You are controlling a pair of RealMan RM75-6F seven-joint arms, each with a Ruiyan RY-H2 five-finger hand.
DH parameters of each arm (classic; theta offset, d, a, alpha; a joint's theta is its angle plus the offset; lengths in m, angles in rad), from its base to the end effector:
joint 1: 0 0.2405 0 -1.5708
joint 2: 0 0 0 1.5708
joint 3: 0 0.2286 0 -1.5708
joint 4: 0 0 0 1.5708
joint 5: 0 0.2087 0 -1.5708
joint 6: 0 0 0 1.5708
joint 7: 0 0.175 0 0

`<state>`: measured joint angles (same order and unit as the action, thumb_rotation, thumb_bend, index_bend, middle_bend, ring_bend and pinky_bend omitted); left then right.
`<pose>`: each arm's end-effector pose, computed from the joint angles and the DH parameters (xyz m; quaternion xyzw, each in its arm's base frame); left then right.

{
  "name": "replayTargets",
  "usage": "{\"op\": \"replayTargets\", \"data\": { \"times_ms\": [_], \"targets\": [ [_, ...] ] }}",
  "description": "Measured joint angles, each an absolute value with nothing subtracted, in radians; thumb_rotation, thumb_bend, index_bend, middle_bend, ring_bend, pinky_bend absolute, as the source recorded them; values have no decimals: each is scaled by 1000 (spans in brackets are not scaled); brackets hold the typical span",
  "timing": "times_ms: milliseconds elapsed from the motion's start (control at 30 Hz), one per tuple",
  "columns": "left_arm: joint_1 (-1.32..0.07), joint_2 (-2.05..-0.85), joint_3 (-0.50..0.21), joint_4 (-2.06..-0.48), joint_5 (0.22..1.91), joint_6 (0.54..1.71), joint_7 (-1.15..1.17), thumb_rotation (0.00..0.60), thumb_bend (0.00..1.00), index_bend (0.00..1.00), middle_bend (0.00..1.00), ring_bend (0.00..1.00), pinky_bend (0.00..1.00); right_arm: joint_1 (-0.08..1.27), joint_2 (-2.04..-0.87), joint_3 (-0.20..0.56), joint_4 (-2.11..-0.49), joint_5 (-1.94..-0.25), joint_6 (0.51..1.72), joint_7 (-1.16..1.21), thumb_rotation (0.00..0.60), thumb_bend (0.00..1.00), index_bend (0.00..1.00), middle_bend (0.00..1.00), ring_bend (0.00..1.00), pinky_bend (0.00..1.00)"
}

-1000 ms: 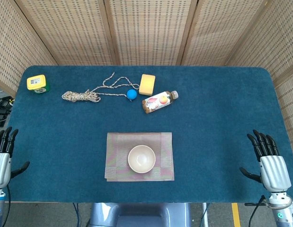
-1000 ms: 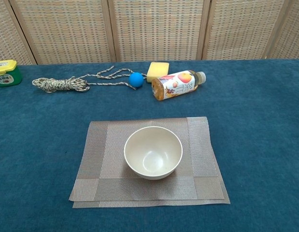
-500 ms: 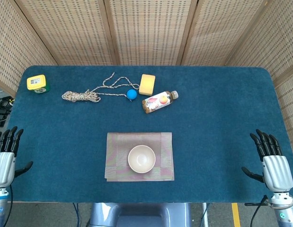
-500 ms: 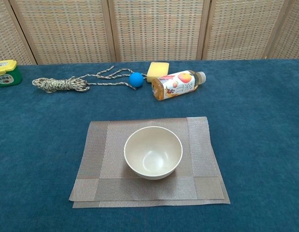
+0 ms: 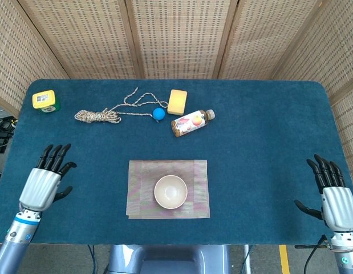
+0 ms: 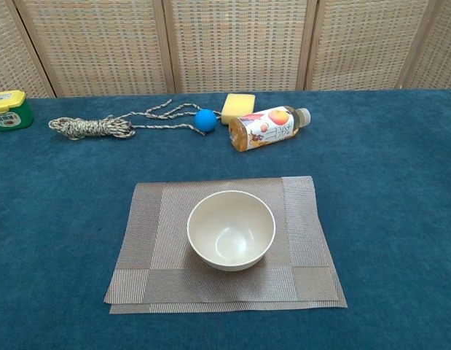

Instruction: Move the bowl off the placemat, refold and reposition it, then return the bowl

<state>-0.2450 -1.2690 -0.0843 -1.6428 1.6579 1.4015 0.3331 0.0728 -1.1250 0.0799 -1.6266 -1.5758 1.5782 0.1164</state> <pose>-0.1994 0.2469 0.0877 -0.6999 -0.2494 -0.4091 0.5297 -0.2634 -0.2107 0.1601 0.5644 -0.3781 0.4756 0.5588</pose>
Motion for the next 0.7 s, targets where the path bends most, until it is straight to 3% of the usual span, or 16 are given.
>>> {"op": "replayTargets", "data": {
  "times_ms": [300,433,700],
  "targets": [
    [-368,-1358,-91,-1653,1664,1227,417,600,2,434,0,0,0,72,-1115,88,-1623,-1561,1576,149,600,129,0,0,0,0],
    [-418,-1419,-96,-1649,1650,1158,456,600,95,443,0,0,0,71,-1111,92,-1621,-1554,1575,163,600,129,0,0,0,0],
    [-486,-1523,-100,-1626,1600,1066,527,600,103,429,0,0,0,72,-1104,100,-1614,-1537,1568,194,600,129,0,0,0,0]
  ]
}}
